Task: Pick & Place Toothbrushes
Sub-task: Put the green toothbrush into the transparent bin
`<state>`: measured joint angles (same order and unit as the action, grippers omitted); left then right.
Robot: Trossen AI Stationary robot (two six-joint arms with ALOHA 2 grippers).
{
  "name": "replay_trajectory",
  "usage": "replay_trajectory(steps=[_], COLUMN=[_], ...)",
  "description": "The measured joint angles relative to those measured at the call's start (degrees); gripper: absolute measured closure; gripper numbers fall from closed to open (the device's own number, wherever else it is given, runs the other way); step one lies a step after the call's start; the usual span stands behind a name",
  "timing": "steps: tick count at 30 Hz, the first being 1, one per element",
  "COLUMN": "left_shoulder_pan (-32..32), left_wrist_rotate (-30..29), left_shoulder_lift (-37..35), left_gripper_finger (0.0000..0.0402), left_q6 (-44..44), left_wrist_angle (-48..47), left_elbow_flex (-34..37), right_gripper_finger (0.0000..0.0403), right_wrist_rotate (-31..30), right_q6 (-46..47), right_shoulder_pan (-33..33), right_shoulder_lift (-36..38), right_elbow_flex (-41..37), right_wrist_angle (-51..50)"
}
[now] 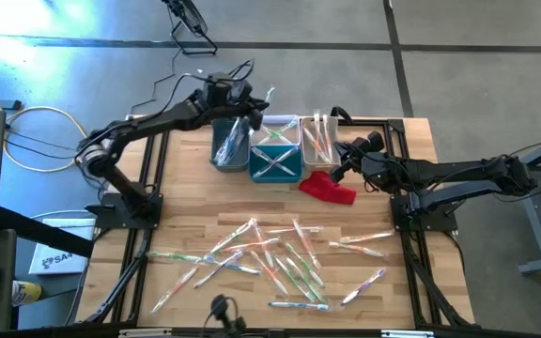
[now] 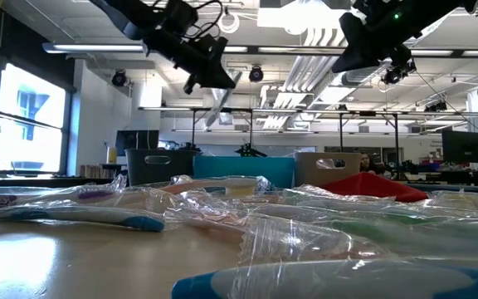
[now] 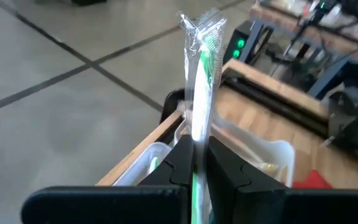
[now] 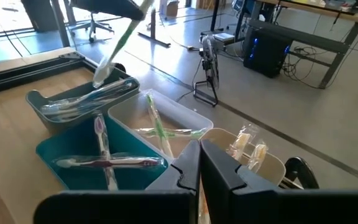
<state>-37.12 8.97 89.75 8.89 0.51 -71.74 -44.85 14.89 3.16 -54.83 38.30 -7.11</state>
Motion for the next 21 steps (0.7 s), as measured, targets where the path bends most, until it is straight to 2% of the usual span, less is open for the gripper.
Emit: replay_trajectory(steps=[9, 21], left_shoulder_pan=[0.0, 0.0], left_wrist_rotate=[0.0, -1.0], left_shoulder_lift=[9.6, 16.1], left_gripper_finger=[0.0384, 0.0384], left_q6=[-9.0, -10.6], left_wrist_angle=[-3.8, -7.2], left_elbow_flex=[-11.9, -13.9], right_gripper_finger=[0.0398, 0.0398], right_wrist_rotate=[0.0, 0.0], right_q6=[0.1, 0.4], right_shoulder_pan=[0.0, 0.6], right_shoulder_lift=[0.0, 0.0], right_elbow_flex=[0.0, 0.0], right_wrist_angle=[-0.1, -0.5])
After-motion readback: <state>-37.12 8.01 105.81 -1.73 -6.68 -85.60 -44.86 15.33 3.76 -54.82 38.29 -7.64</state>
